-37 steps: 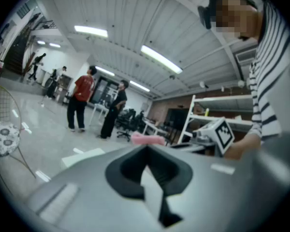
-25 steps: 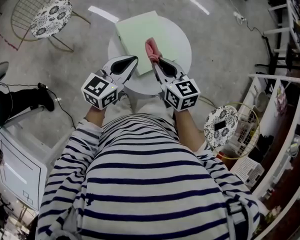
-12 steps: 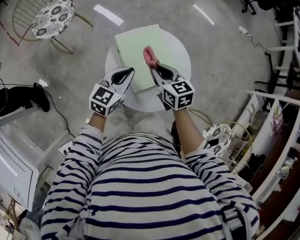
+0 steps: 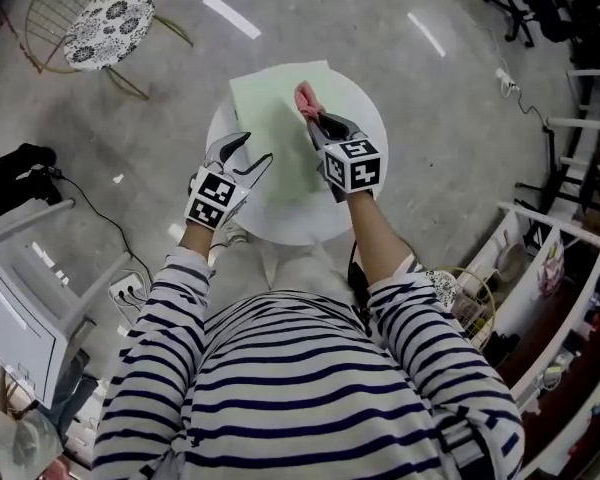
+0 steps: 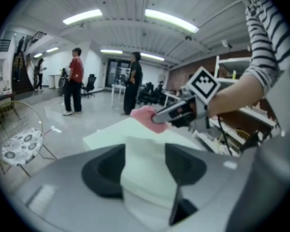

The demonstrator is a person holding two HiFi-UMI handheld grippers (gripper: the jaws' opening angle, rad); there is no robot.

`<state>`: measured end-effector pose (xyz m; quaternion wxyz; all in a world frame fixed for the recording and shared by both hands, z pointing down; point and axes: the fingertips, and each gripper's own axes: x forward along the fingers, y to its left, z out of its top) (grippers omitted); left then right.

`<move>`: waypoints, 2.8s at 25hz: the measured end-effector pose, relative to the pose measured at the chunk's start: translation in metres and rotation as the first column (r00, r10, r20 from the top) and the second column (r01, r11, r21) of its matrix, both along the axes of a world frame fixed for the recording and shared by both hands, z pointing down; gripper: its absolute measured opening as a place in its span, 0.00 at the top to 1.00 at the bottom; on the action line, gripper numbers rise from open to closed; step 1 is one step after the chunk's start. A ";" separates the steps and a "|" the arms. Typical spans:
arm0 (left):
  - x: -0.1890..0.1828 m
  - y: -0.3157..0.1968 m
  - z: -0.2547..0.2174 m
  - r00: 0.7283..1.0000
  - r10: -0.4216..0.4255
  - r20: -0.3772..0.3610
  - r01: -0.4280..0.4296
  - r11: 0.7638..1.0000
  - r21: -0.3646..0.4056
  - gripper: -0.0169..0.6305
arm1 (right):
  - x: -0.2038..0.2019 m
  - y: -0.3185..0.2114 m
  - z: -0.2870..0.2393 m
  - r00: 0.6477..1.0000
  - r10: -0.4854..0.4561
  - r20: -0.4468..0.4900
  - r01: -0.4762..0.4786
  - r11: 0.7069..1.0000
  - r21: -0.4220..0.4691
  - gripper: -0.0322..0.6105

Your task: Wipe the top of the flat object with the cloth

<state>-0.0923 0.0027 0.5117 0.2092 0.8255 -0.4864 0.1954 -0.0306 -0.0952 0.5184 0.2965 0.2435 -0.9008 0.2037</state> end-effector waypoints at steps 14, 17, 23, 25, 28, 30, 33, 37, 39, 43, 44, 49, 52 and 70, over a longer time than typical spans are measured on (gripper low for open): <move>0.009 0.002 0.051 0.993 0.082 0.080 -0.072 0.990 -0.120 0.33 | 0.009 -0.079 0.039 0.974 0.182 -0.136 -0.178 0.983 0.043 0.88; 0.007 0.007 0.055 0.996 0.061 0.058 -0.053 0.989 -0.141 0.32 | 0.007 -0.086 0.042 0.964 0.214 -0.158 -0.206 0.977 0.063 0.88; 0.008 0.013 0.058 0.996 0.071 0.059 -0.061 0.985 -0.159 0.32 | -0.003 -0.084 0.051 0.954 0.222 -0.201 -0.215 0.975 0.054 0.88; 0.008 0.012 0.059 0.995 0.080 0.062 -0.069 0.985 -0.161 0.32 | -0.007 -0.081 0.051 0.955 0.219 -0.201 -0.214 0.976 0.045 0.88; 0.008 0.011 0.061 0.994 0.088 0.060 -0.077 0.983 -0.165 0.32 | -0.014 -0.074 0.052 0.961 0.198 -0.193 -0.196 0.980 0.029 0.88; 0.009 0.012 0.064 0.994 0.091 0.058 -0.080 0.982 -0.173 0.32 | -0.021 -0.067 0.052 0.965 0.184 -0.184 -0.185 0.983 0.014 0.88; 0.010 0.014 0.067 0.993 0.101 0.056 -0.090 0.979 -0.181 0.32 | -0.032 -0.056 0.051 0.972 0.165 -0.165 -0.169 0.986 -0.010 0.88; 0.011 0.015 0.067 0.993 0.107 0.055 -0.095 0.979 -0.181 0.32 | -0.050 -0.039 0.050 0.981 0.126 -0.145 -0.132 0.991 -0.035 0.88; 0.012 0.015 0.067 0.993 0.107 0.055 -0.096 0.979 -0.179 0.32 | -0.058 -0.031 0.050 0.985 0.109 -0.131 -0.116 0.992 -0.049 0.88; 0.012 0.016 0.064 0.992 0.110 0.057 -0.098 0.980 -0.171 0.32 | -0.073 -0.012 0.049 0.993 0.063 -0.103 -0.071 0.994 -0.078 0.88; 0.012 0.016 0.063 0.992 0.110 0.059 -0.099 0.981 -0.168 0.32 | -0.076 -0.008 0.048 0.994 0.051 -0.097 -0.059 0.995 -0.083 0.88; 0.012 0.019 0.052 0.993 0.105 0.057 -0.096 0.984 -0.148 0.32 | -0.089 0.007 0.047 0.997 0.017 -0.071 -0.025 0.993 -0.114 0.88; 0.011 0.024 0.050 0.993 0.105 0.058 -0.096 0.985 -0.145 0.32 | -0.096 0.018 0.046 0.999 -0.010 -0.053 0.002 0.991 -0.135 0.88; 0.009 0.045 0.059 0.993 0.103 0.060 -0.090 0.978 -0.190 0.32 | -0.103 0.077 0.023 0.991 -0.031 0.129 0.069 0.949 -0.307 0.88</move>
